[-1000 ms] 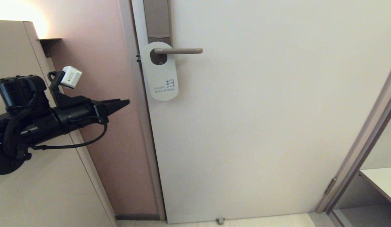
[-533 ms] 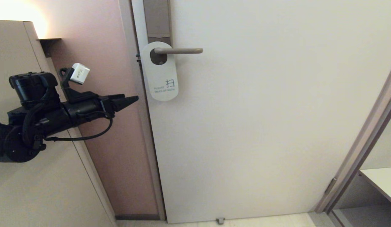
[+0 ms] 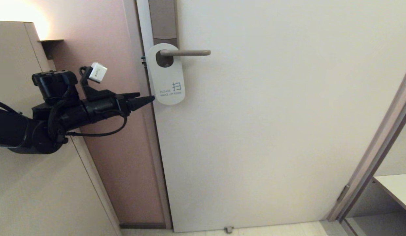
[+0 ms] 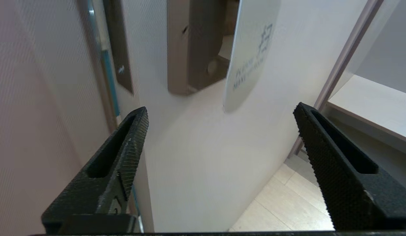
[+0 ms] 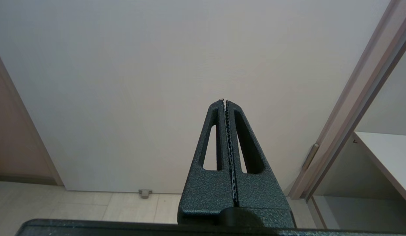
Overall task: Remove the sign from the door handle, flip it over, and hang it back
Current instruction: Take down the sign
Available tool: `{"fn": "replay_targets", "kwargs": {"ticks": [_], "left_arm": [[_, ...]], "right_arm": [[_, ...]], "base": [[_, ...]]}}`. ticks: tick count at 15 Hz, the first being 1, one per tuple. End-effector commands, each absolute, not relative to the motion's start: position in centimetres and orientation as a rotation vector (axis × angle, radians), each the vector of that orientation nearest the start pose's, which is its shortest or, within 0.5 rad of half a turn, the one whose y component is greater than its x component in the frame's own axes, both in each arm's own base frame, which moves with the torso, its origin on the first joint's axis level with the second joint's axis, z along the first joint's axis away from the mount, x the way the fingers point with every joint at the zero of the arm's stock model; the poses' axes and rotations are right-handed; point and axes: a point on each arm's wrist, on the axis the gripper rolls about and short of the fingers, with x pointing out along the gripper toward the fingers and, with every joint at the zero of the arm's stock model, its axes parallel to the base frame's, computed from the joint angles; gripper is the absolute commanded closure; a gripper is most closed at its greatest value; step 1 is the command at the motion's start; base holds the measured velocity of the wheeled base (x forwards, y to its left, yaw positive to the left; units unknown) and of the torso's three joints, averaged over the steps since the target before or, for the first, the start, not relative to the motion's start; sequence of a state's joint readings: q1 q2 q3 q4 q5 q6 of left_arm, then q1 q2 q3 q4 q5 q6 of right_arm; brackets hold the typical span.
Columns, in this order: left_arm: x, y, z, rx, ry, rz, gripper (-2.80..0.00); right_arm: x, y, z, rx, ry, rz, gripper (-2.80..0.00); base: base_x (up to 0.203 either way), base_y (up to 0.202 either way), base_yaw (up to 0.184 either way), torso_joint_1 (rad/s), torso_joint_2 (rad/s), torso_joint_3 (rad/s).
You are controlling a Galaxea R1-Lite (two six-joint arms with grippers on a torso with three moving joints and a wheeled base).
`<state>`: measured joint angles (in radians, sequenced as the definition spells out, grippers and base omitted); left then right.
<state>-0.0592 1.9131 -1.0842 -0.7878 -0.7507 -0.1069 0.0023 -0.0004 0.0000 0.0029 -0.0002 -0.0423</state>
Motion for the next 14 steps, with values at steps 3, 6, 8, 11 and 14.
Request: {"fn": "replay_targets", "kwargs": {"ticks": [3,6,8,11,14], "left_arm": [[37.6,-5.8,20.1,-0.113,0.077,-0.864,-2.8],[37.6,-6.4,19.9,-0.115,0.081,-0.893,-2.8],[37.8,-6.5,20.2,-0.111,0.072,-0.91,-2.8],[38.2,-6.6,20.5,-0.112,0.073,-0.92,-2.8],[38.4,-7.1,21.2,-0.111,0.07,-0.934,-2.8]], "right_arm": [[-2.3,0.0,7.5,-0.043,0.003,0.002,0.0],[-2.3,0.0,7.5,-0.043,0.003,0.003,0.0],[-2.3,0.0,7.5,-0.043,0.003,0.003,0.0],[-2.3,0.0,7.5,-0.043,0.003,0.003,0.0],[-2.3,0.0,7.5,-0.043,0.003,0.003,0.0]], "base": [[0.0,0.0,0.0,0.0,0.0,0.0],[0.0,0.0,0.0,0.0,0.0,0.0],[0.0,0.0,0.0,0.0,0.0,0.0],[0.0,0.0,0.0,0.0,0.0,0.0],[0.0,0.0,0.0,0.0,0.0,0.0]]}}
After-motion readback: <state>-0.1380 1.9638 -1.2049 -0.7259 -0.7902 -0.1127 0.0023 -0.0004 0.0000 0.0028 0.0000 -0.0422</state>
